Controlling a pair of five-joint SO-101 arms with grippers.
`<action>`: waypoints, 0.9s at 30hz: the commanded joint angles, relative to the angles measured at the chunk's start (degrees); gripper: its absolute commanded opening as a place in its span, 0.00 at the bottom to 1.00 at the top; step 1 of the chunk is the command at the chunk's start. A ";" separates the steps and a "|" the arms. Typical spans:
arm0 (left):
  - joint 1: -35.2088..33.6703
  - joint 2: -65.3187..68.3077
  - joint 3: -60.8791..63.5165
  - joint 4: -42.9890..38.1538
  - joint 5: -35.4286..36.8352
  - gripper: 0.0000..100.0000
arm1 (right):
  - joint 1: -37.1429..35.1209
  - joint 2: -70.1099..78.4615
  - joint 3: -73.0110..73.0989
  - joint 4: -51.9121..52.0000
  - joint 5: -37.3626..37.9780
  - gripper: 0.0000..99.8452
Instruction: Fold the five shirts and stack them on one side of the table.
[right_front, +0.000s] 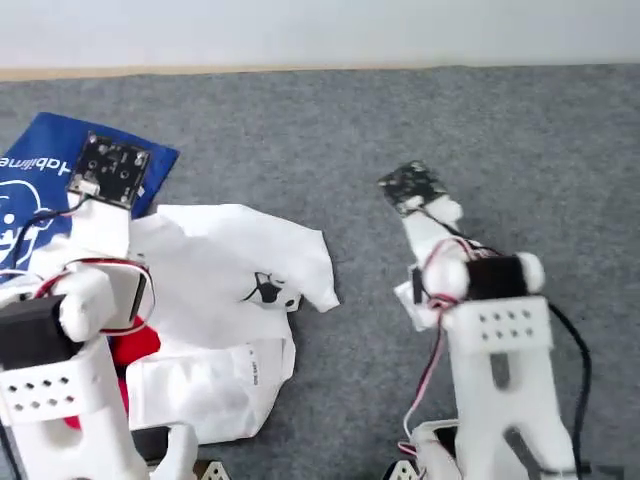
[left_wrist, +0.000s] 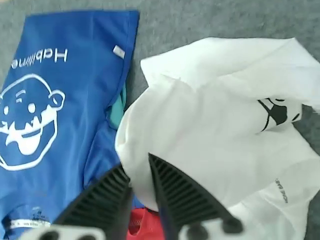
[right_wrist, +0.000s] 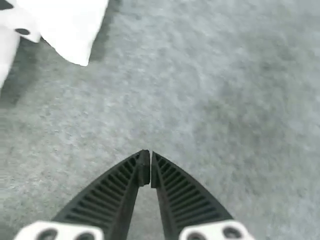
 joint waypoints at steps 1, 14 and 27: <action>-2.20 -2.64 2.33 -2.46 -0.26 0.00 | -4.62 6.81 -2.90 -2.68 -0.88 0.03; -8.35 -10.64 17.01 -9.32 -0.26 0.00 | -21.05 35.03 -18.90 -5.05 -0.79 0.23; -8.26 -17.14 22.02 -10.46 -0.18 0.00 | -24.92 45.76 -25.23 -7.52 -0.79 0.23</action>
